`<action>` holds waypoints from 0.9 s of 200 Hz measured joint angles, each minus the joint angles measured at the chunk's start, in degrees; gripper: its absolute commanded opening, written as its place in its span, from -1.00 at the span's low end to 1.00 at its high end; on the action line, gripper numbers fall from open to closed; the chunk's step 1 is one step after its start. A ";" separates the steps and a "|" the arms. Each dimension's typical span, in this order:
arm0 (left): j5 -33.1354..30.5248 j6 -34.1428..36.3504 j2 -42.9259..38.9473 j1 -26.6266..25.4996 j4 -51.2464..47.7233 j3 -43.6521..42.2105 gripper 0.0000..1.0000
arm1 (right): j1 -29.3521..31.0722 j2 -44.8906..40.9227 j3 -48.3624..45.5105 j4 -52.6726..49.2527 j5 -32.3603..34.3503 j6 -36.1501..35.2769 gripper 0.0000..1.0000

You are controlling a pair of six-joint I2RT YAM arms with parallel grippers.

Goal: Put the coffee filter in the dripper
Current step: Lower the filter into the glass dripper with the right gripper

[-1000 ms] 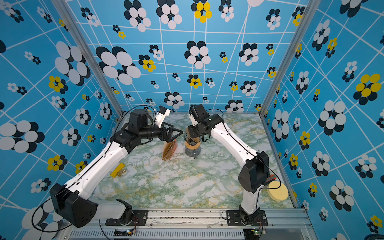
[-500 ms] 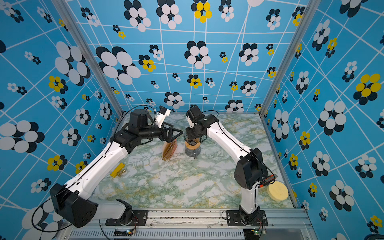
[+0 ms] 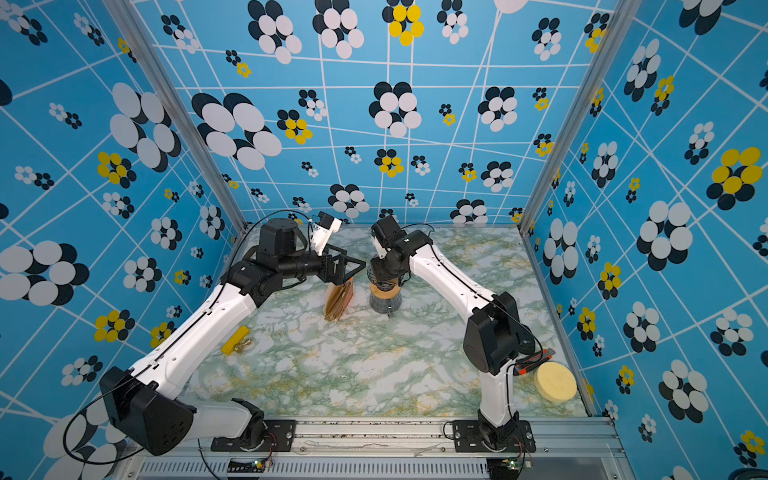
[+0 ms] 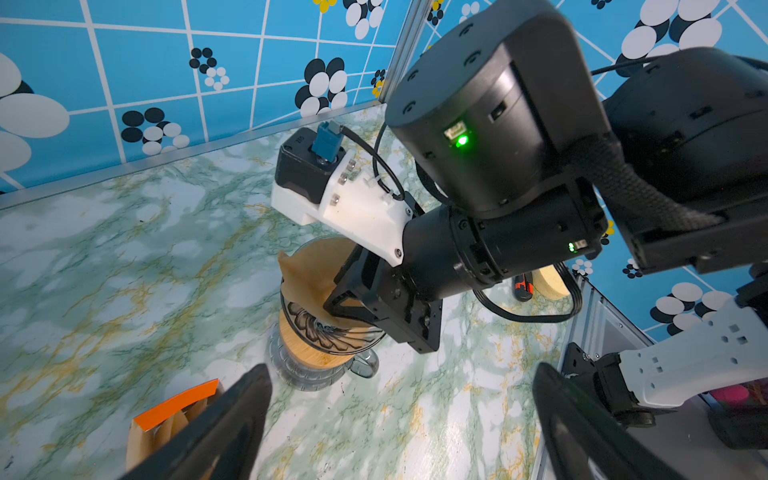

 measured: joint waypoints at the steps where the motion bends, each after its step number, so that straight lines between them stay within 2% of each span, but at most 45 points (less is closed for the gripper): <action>1: 0.00 0.00 0.00 0.00 0.00 0.00 0.98 | 0.00 0.09 0.00 0.00 0.02 0.00 -0.41; 180: -0.44 0.44 0.00 -0.48 -0.83 0.00 0.98 | 0.26 5.46 3.10 -3.26 0.22 -1.70 -0.29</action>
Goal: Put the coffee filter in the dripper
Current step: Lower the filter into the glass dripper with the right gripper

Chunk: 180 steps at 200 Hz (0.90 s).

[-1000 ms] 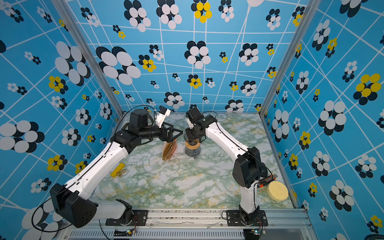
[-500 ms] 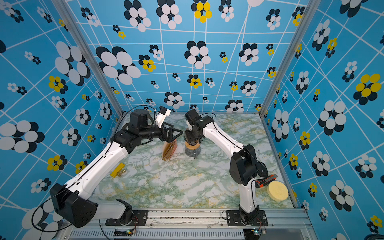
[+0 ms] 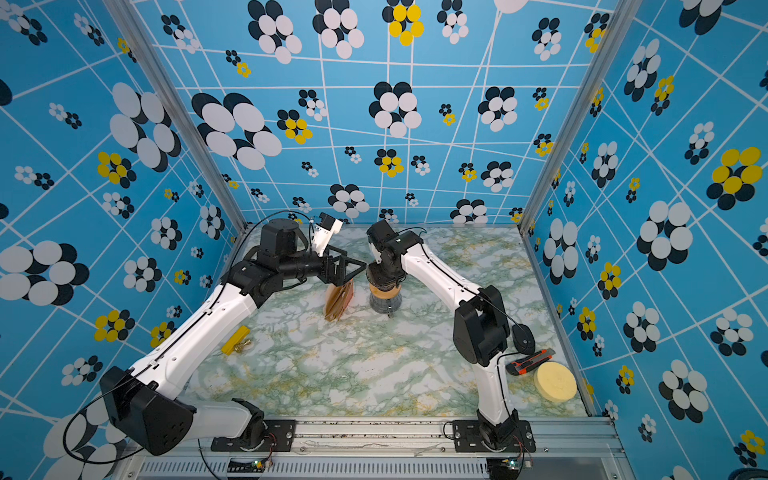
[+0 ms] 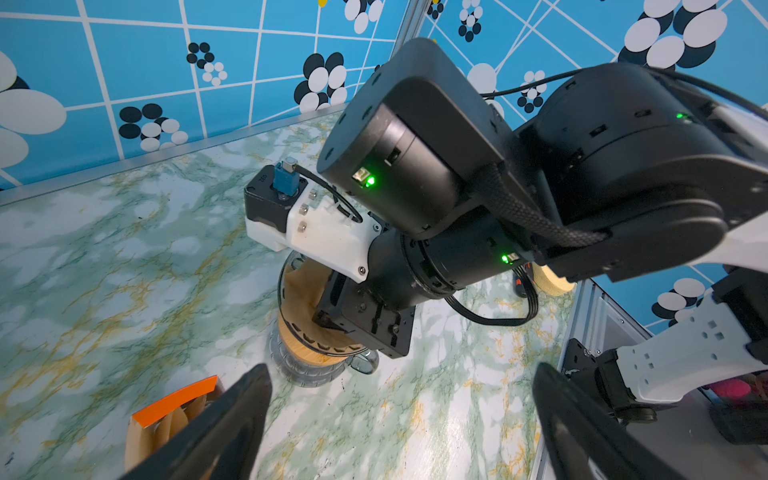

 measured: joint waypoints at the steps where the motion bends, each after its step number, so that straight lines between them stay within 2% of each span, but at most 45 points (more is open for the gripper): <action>1: -0.02 0.00 0.00 0.00 0.00 0.00 0.98 | 0.00 0.00 0.00 -0.02 0.00 0.00 -0.29; 96: -0.24 0.02 0.00 -0.37 -0.22 0.00 0.98 | 0.00 0.09 1.68 -1.62 0.20 -0.37 -0.30; 140: -0.68 0.00 0.07 -0.37 -0.48 0.00 0.98 | 0.00 -0.85 2.64 -1.99 0.44 -0.39 -0.25; 180: -1.14 -0.07 0.35 -0.37 -0.66 0.00 0.99 | 0.00 -4.20 2.62 -2.38 0.79 -0.37 -0.33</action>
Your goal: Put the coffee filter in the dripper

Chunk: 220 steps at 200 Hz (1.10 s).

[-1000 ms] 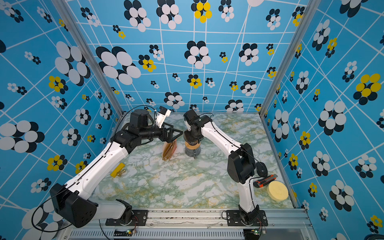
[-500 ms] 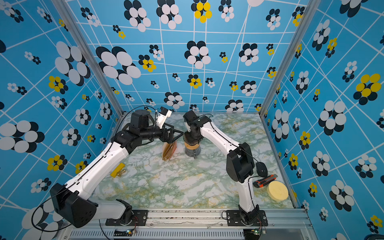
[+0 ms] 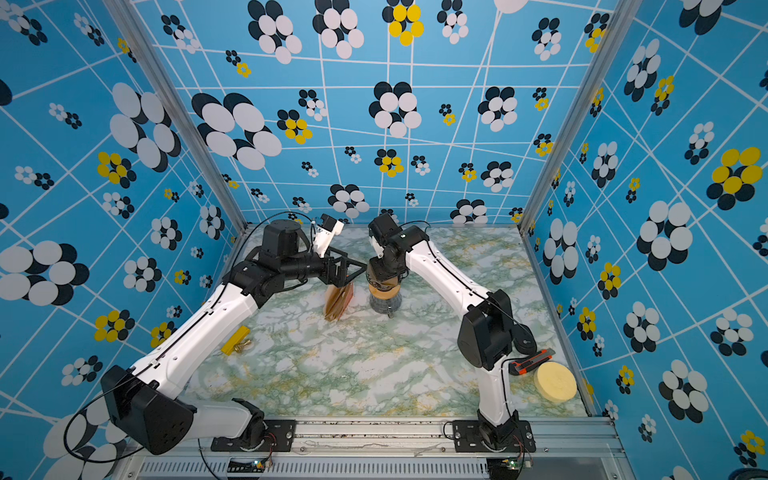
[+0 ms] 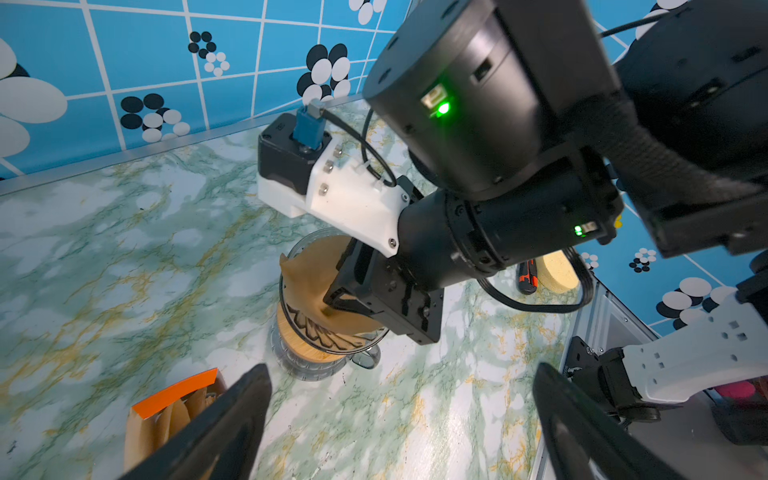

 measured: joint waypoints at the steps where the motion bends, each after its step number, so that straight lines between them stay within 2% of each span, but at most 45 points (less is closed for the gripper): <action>1: -0.02 -0.02 0.00 0.00 0.00 0.00 0.99 | 0.00 -0.09 0.00 0.00 0.04 0.00 -0.33; 40: -2.05 -2.51 1.95 0.00 -2.10 1.57 0.94 | 0.00 -4.63 -0.59 0.20 0.07 0.00 -0.28; 62: -3.78 -5.01 4.52 0.00 -5.62 5.27 0.93 | -0.02 -7.41 -2.19 0.79 0.07 0.11 -0.06; 75: -4.92 -6.54 6.45 0.02 -8.79 8.48 1.00 | -0.15 -8.61 -3.02 1.20 0.07 0.02 0.02; 88: -5.66 -7.89 8.46 0.02 -12.00 11.69 0.98 | -0.48 -9.35 -3.63 1.36 -0.22 -0.17 0.09; 113: -6.80 -9.70 13.33 0.00 -18.51 17.53 0.98 | -2.27 -10.58 -5.95 2.89 -1.66 -0.48 0.21; 162: -8.52 -13.66 21.33 -0.66 -26.34 22.25 1.00 | -8.66 -14.03 -17.16 9.03 -7.02 0.02 0.43; 183: -8.92 -16.22 23.67 -1.57 -27.65 23.76 0.89 | -10.29 -14.64 -20.83 11.21 -9.27 0.02 0.44; 201: -8.90 -18.14 25.16 -2.27 -27.91 24.79 0.70 | -10.58 -14.60 -21.81 12.02 -10.69 0.02 0.45; 220: -8.72 -19.91 26.40 -2.67 -27.80 25.51 0.63 | -10.60 -14.58 -21.73 13.18 -11.80 -0.02 0.43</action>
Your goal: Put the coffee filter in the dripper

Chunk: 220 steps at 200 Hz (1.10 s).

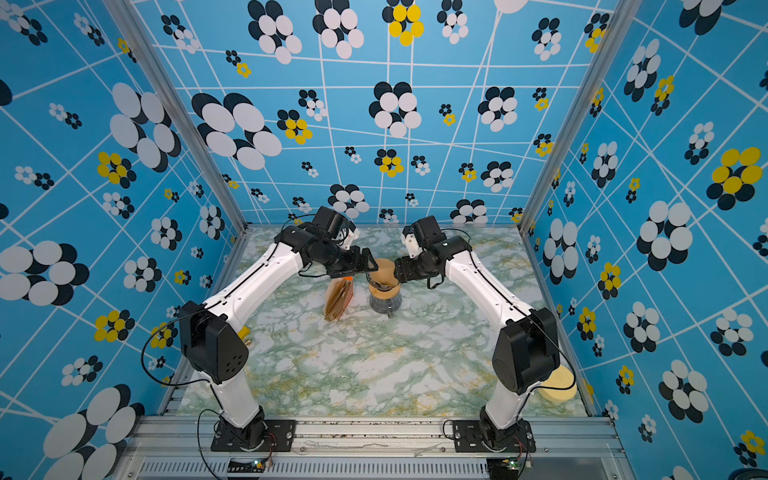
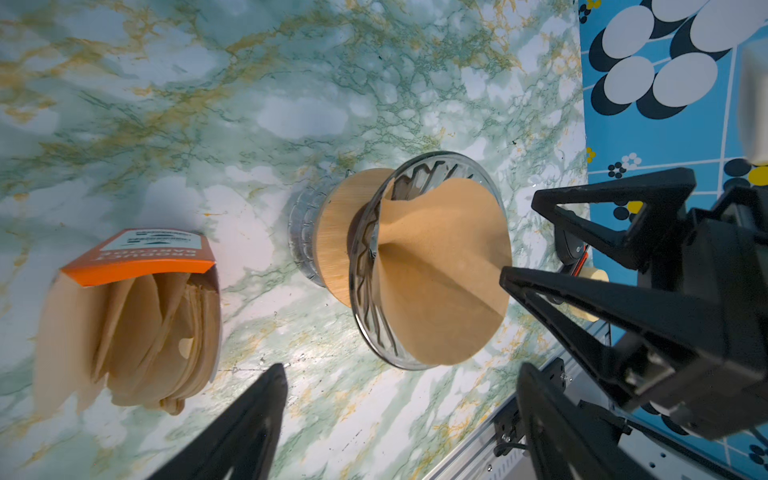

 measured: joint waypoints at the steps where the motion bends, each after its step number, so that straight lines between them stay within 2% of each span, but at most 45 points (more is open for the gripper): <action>1: 0.02 -0.11 0.04 0.00 0.00 0.02 0.62 | 0.00 0.04 0.11 0.04 -0.07 0.00 0.42; 31: 0.85 -2.38 2.27 -0.11 0.52 1.16 0.50 | -0.37 2.67 3.37 0.42 -1.07 0.02 0.29; 49: 0.96 -3.17 4.33 -0.11 0.59 2.51 0.35 | -0.52 4.44 4.79 0.76 -1.27 -0.04 0.21; 110: 1.60 -3.08 8.17 0.61 -0.22 5.97 0.07 | -0.52 7.72 6.05 1.42 -2.19 0.04 0.09; 194: 4.20 -2.08 11.26 2.14 -1.25 7.17 0.00 | -0.52 9.11 6.34 1.36 -3.82 0.02 0.03; 220: 4.37 -1.42 11.76 2.64 -1.70 7.17 -0.09 | -0.52 9.11 6.32 1.29 -3.82 0.00 -0.03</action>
